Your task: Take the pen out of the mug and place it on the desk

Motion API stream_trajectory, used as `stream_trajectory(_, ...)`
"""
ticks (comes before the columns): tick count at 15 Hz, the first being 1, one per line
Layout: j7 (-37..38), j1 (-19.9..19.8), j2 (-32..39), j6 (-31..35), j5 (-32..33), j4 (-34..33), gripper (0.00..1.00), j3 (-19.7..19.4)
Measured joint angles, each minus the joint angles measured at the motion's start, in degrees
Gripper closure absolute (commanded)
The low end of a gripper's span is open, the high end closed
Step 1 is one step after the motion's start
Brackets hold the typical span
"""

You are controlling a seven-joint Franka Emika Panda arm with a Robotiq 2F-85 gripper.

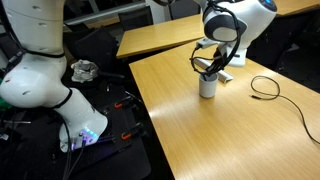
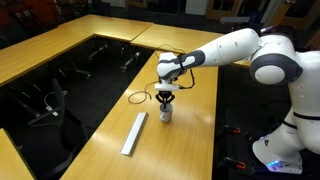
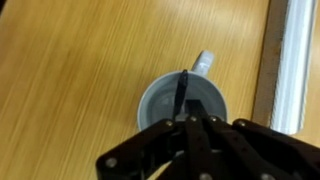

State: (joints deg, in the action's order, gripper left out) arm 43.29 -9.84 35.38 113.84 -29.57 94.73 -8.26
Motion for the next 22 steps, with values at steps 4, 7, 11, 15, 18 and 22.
stream_trajectory(4,0.0,-0.3,-0.2,-0.4,0.0,-0.4,0.90,0.0)
stream_trajectory(7,0.0,-0.3,0.3,-0.4,-0.1,-0.4,0.80,0.0)
stream_trajectory(11,0.0,-0.3,1.5,-0.4,-0.2,-0.4,0.83,0.1)
stream_trajectory(15,0.0,-0.3,2.6,-0.4,-1.2,-0.4,0.80,0.2)
stream_trajectory(18,0.0,-0.3,3.2,-0.4,-2.1,-0.4,0.76,0.3)
stream_trajectory(22,-0.1,-0.3,3.4,-0.4,-3.3,-0.4,1.00,0.3)
